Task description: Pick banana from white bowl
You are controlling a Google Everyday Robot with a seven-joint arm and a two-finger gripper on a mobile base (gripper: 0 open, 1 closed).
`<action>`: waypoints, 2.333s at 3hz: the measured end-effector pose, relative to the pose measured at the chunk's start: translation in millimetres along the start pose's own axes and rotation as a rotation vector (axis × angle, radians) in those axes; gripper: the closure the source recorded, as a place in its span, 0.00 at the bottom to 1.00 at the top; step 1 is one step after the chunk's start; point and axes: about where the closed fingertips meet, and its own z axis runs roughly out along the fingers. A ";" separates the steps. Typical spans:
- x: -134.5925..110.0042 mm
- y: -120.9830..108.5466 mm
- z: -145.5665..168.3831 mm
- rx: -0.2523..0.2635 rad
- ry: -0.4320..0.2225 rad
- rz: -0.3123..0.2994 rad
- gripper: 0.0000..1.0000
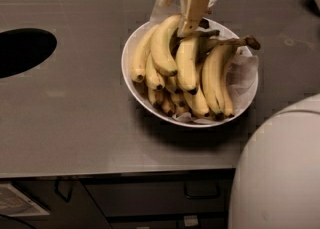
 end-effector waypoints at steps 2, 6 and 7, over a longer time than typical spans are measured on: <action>0.2 5.5 -1.5 -0.008 0.006 0.006 0.46; 2.6 10.9 3.1 -0.031 0.012 0.018 0.51; 3.6 13.0 3.3 -0.035 0.014 0.022 0.51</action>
Offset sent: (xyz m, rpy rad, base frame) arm -0.0562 -0.0308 -0.0060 -0.1107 0.1844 0.0310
